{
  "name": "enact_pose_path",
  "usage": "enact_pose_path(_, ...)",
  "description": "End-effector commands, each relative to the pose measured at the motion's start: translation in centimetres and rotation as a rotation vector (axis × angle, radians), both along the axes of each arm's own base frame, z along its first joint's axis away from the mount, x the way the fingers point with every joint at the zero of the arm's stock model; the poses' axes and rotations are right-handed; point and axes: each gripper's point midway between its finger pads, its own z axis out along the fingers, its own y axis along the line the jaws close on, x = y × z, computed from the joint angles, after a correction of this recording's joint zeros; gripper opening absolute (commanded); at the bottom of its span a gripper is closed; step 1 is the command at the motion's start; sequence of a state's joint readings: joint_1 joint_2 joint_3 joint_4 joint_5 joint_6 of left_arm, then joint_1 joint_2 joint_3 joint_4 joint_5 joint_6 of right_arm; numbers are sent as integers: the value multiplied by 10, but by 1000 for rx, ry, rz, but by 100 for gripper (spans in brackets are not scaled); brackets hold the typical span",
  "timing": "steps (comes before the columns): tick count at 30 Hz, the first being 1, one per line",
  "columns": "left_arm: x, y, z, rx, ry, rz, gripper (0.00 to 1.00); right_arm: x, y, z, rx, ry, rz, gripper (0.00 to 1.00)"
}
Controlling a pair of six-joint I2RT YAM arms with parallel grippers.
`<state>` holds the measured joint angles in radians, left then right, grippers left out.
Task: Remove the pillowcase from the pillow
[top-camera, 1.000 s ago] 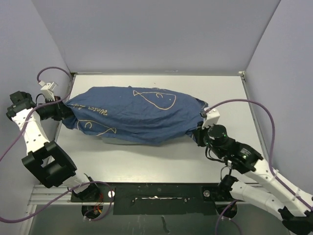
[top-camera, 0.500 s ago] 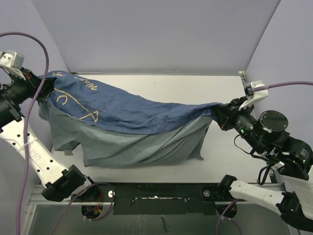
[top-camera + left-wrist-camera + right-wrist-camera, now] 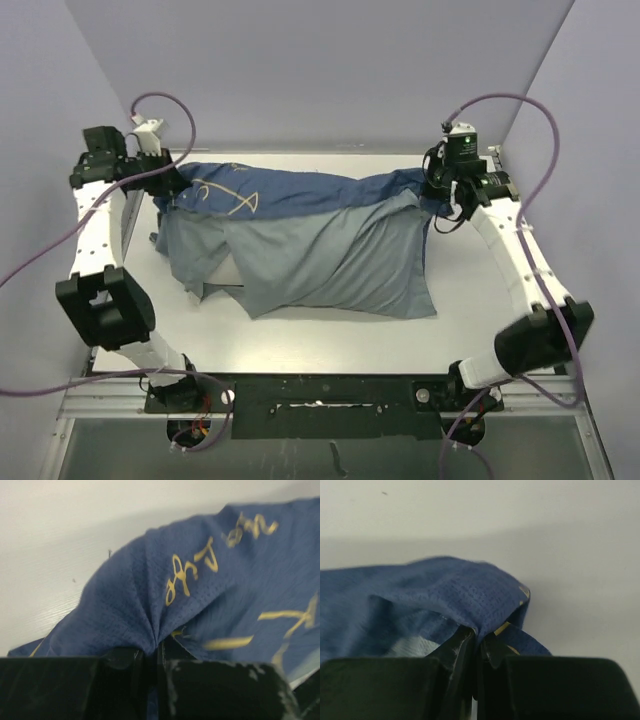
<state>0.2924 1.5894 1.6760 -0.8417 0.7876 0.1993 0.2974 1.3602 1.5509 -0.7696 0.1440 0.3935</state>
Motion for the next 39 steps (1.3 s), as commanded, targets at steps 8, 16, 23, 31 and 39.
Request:
enact_pose_path(8,89,40,-9,208,-73,129,88,110,-17,-67,4,135,-37,18)
enact_pose_path(16,50,30,35,192,-187,68,98,107,-38,-45,-89,62,-130,70)
enact_pose_path(23,11,-5,-28,83,-31,-54,96,84,5,-26,-166,-32,-12,88)
enact_pose_path(31,-29,-23,-85,46,110,-126,76,59,96,-45,-139,-40,266,96)
enact_pose_path(39,-19,-6,-115,198,111,-79,21,51,129,-118,-136,106,363,95)
